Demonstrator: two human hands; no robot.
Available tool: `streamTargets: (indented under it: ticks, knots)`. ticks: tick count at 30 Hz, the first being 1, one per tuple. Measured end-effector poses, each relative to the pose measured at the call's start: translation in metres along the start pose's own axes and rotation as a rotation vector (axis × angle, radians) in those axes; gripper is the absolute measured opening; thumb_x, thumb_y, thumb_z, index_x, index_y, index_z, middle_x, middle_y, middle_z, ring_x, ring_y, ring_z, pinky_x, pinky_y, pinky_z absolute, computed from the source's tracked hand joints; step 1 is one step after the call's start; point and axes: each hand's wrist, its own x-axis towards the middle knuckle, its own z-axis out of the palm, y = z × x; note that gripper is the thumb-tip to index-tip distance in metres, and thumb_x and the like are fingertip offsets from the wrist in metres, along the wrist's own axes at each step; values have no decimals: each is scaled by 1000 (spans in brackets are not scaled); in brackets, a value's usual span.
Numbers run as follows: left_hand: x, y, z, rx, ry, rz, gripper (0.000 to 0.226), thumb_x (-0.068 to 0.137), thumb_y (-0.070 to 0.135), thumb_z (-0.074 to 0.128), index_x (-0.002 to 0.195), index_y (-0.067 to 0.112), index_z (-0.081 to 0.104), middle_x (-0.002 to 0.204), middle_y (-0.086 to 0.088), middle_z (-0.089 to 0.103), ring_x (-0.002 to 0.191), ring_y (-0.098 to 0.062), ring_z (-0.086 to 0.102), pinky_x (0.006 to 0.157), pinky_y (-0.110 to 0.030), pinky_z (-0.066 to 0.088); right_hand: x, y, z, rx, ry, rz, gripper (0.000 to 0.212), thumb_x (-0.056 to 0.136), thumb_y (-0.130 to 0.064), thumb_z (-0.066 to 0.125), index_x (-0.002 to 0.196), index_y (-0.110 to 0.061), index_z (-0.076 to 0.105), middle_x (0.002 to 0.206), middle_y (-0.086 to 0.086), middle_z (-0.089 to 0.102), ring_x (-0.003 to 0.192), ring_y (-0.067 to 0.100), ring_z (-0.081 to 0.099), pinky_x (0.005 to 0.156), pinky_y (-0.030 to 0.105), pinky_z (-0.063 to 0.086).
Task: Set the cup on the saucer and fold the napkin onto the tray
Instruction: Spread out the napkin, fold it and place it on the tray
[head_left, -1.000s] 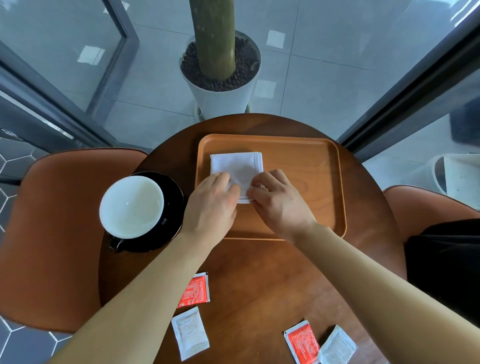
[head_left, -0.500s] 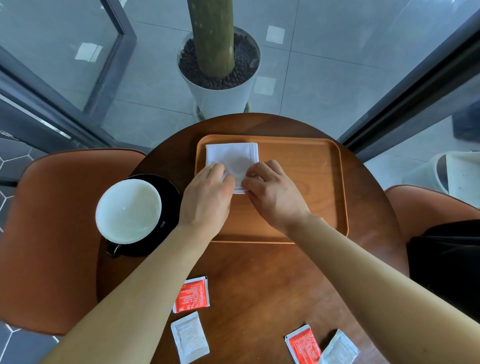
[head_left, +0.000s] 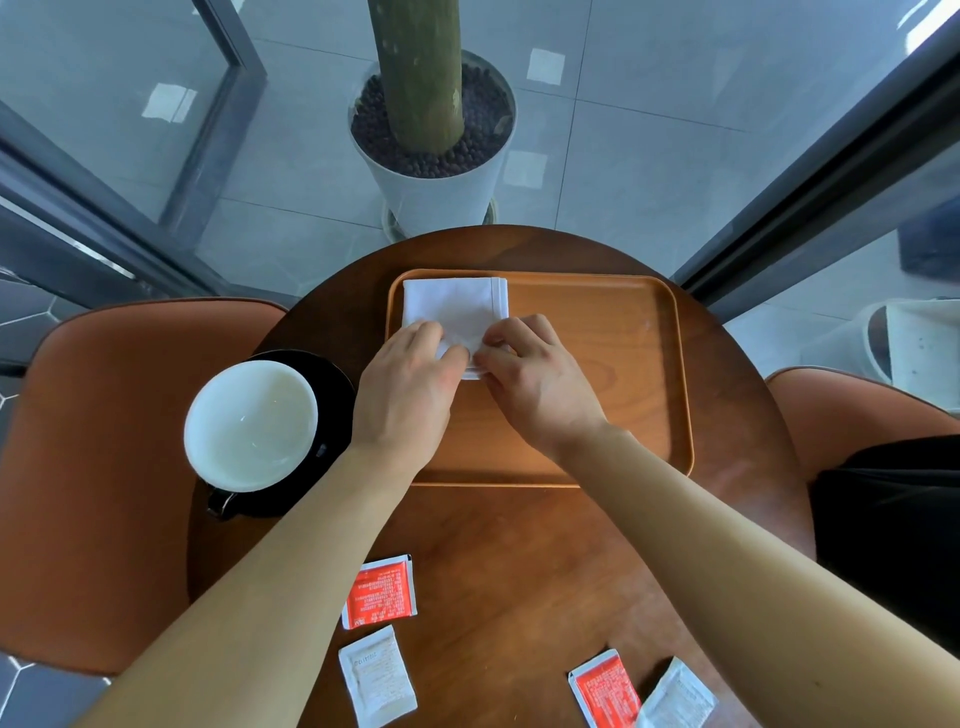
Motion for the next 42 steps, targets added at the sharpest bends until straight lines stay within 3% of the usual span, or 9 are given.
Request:
streamTargets:
  ticks: [17,22,28,33,42]
  knots:
    - [0,2,-1,19,-19,-13,21,83,7,72,103,7,70,110,-17,63,105,-33,63,81,-39,57,2,-2,3,-33,-24,38,13,94,-3,60,94,-1,73,108,12,63,101,33,51,64,47,55]
    - [-2,3,-1,22,-3,0,23,86,14,71,108,9,67,112,-15,60,107,-31,60,90,-39,53,2,-4,3,-46,-38,47,15,96,-7,59,99,-2,73,110,11,61,104,33,49,66,47,56]
    - [-13,2,-2,13,10,15,31,88,14,65,118,8,64,122,-18,57,116,-33,57,98,-39,49,-4,-11,-6,-33,-67,58,23,97,-8,53,111,-3,70,125,13,59,120,35,46,75,51,56]
    - [-31,5,-7,-37,19,32,39,87,13,67,126,8,62,127,-21,58,122,-35,57,99,-41,50,-19,-24,-17,-23,-46,101,32,94,-7,61,125,-6,66,135,15,57,128,36,45,83,52,56]
    - [-73,19,-18,-99,114,159,32,85,9,64,117,7,64,117,-18,61,110,-33,61,90,-41,56,-53,-48,-35,-15,66,177,41,81,-5,76,121,-5,68,124,16,63,115,41,54,89,49,54]
